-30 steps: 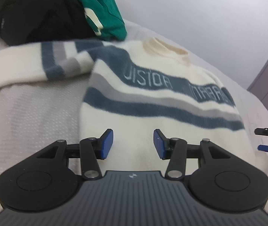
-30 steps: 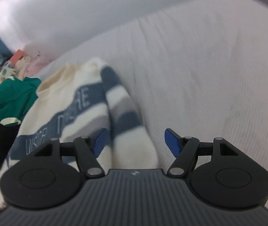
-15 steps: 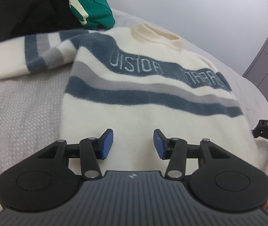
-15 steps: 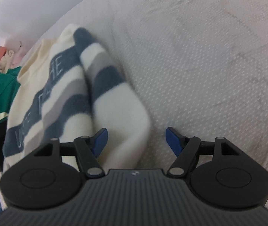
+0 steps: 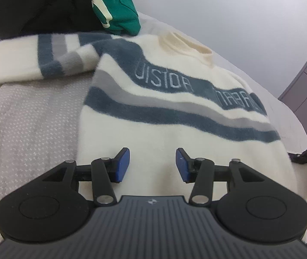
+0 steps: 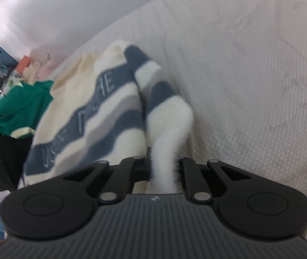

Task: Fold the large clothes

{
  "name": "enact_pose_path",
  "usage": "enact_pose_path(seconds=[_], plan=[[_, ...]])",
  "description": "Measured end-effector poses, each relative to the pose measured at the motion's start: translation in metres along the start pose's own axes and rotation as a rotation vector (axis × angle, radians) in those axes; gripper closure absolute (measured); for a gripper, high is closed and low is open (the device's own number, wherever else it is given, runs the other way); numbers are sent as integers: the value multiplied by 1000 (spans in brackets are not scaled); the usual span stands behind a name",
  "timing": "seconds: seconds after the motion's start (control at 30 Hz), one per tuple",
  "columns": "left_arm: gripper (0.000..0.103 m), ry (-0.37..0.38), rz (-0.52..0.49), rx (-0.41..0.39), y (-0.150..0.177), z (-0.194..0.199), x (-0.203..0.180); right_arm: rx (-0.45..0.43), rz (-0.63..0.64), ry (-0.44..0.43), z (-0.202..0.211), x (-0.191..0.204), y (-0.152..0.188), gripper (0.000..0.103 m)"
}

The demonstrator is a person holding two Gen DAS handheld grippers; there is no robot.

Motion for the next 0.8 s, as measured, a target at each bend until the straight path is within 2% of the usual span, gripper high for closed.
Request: enact_pose_path(seconds=[0.27, 0.47, 0.63, 0.7, 0.8], plan=[[50, 0, 21, -8, -3, 0, 3, -235, 74, 95, 34, 4, -52, 94], [50, -7, 19, -17, -4, 0, 3, -416, 173, 246, 40, 16, -109, 94], [50, -19, 13, -29, -6, 1, 3, -594, 217, 433, 38, 9, -161, 94], [50, -24, 15, -35, -8, 1, 4, -592, 183, 488, 23, -10, -176, 94], [50, -27, 25, -38, -11, -2, 6, -520, 113, 531, -10, -47, -184, 94]])
Point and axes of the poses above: each gripper's, at about its wrist camera, not at the fingertips, and z roughly against the way its jaws point, x to its left, y to its underside, the point moved 9 cm from there along -z, roughly the way its jaws point, and after that the axes turned 11 degrees about x, right-handed, at the moved point
